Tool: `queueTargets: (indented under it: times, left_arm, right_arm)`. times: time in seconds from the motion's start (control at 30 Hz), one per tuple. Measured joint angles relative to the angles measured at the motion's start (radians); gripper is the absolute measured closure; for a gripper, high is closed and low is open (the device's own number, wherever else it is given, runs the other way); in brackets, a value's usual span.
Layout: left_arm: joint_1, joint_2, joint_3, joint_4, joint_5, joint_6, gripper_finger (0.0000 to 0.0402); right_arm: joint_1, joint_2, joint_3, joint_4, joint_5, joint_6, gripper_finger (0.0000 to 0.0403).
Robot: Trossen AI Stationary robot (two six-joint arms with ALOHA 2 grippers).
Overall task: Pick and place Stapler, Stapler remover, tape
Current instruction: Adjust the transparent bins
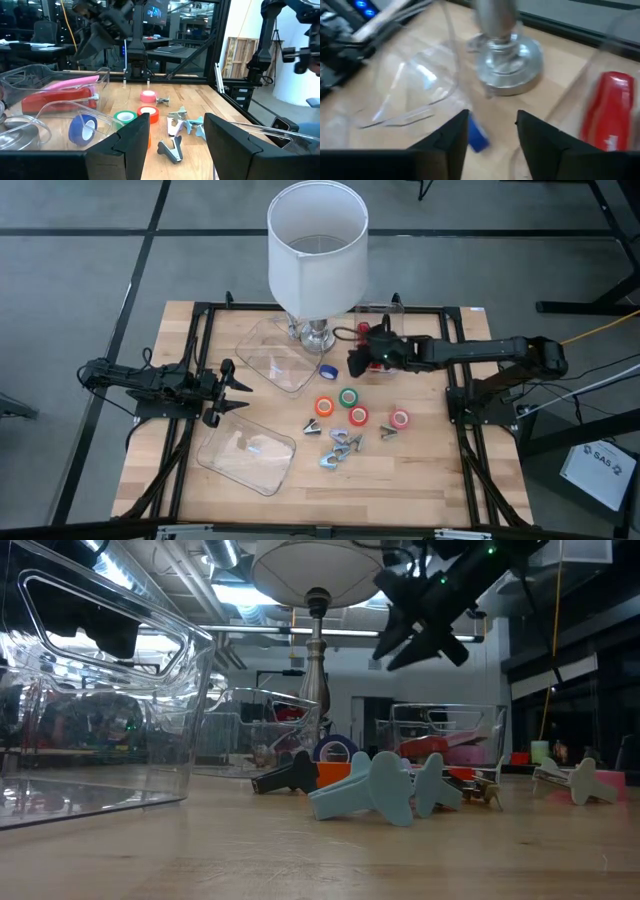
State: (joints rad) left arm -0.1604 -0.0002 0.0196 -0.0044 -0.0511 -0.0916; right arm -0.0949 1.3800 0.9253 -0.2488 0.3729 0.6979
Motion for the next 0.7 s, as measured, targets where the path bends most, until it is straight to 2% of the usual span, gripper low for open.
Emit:
queueTargets:
  times: [0.33,0.7]
  left_arm:
    - [0.0,0.0,0.0,0.0,0.0,0.0,0.0217]
    - [0.0,0.0,0.0,0.0,0.0,0.0,0.0217]
  right_arm:
    - [0.098,0.0,0.0,0.024,-0.009,0.009,0.0394]
    - [0.137,0.102,0.0,0.013,-0.098,0.108,0.04]
